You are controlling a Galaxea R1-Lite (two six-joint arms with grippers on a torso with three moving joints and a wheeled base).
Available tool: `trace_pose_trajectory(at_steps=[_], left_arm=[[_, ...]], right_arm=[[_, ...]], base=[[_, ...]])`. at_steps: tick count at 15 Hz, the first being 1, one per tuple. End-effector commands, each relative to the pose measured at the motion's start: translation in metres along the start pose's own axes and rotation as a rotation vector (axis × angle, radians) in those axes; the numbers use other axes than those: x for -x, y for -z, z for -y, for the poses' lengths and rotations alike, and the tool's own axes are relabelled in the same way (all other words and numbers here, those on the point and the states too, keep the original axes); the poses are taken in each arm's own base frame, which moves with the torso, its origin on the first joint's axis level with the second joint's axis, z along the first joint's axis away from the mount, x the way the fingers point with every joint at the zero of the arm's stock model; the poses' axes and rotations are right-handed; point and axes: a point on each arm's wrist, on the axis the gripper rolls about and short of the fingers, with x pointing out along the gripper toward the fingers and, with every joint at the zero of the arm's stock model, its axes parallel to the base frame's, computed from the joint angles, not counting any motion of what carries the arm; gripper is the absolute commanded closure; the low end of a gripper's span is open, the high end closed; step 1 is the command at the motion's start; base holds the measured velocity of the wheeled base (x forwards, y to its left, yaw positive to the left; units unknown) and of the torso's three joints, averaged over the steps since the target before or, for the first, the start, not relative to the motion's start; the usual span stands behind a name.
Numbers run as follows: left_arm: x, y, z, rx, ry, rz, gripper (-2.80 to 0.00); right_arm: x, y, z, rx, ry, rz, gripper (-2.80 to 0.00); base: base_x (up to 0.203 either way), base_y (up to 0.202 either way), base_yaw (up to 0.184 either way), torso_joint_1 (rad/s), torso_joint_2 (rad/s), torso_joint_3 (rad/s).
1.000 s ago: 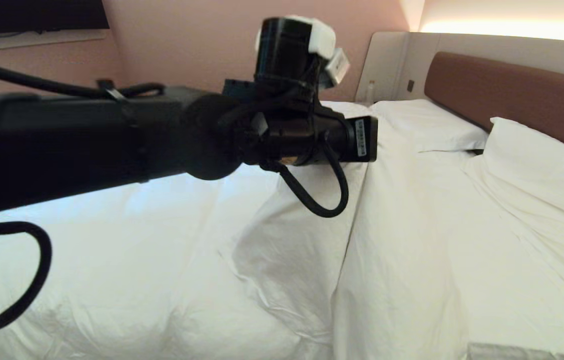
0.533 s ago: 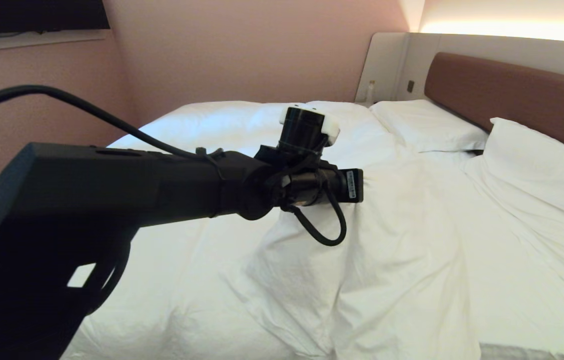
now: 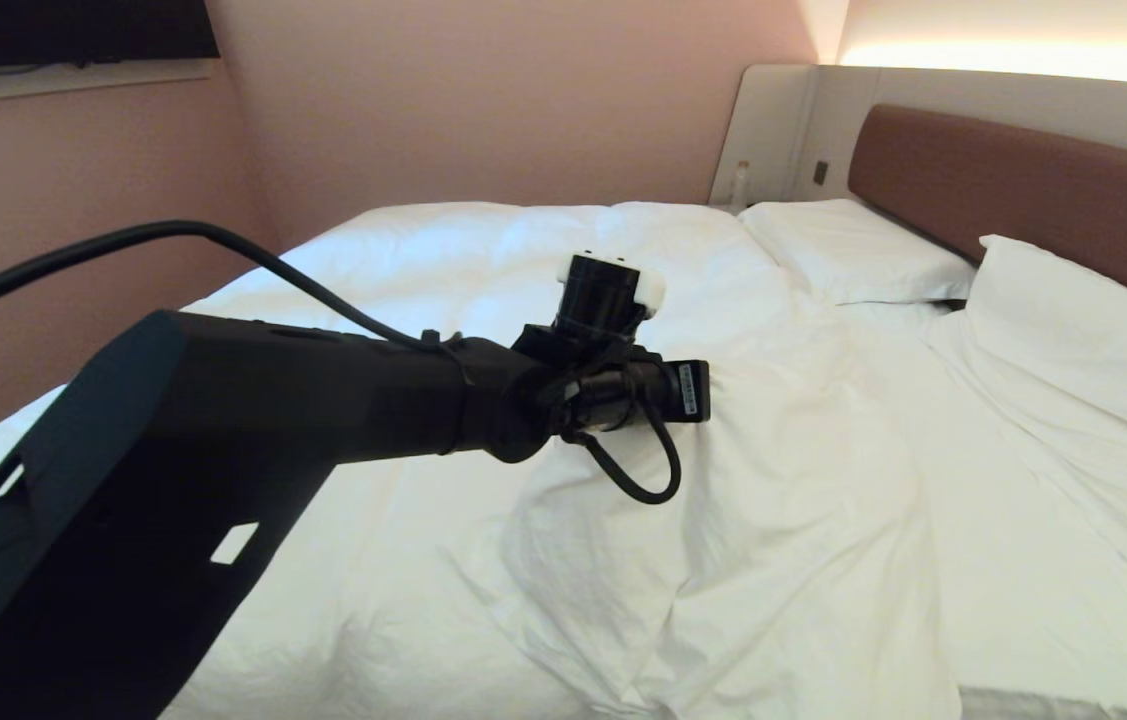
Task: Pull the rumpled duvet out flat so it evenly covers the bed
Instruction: Flatten the corners of the folded blanket
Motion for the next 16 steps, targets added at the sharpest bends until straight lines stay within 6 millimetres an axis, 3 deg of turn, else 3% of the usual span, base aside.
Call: trace_pose_trajectory(at_steps=[1, 4, 8, 16], left_arm=[[-0.004, 0.006, -0.003, 0.004, -0.002, -0.009, 0.0], [-0.006, 0.007, -0.003, 0.023, 0.012, 0.022, 0.0], [-0.007, 0.01, -0.004, 0.041, 0.011, 0.019, 0.0], [-0.007, 0.013, -0.006, 0.05, 0.007, 0.007, 0.0]], right_arm=[[0.008, -0.038, 0.001, -0.005, 0.041, 0.383, 0.0], [0.01, -0.044, 0.001, -0.012, 0.054, 0.442, 0.0], [0.002, -0.018, 0.001, -0.025, 0.024, 0.178, 0.0], [0.001, -0.016, 0.0, -0.022, 0.016, 0.155, 0.0]], base=[[0.0, 0.0, 0.0, 0.0, 0.0, 0.0], [0.0, 0.0, 0.0, 0.0, 0.0, 0.0], [0.0, 0.0, 0.0, 0.0, 0.0, 0.0], [0.0, 0.0, 0.0, 0.0, 0.0, 0.0]])
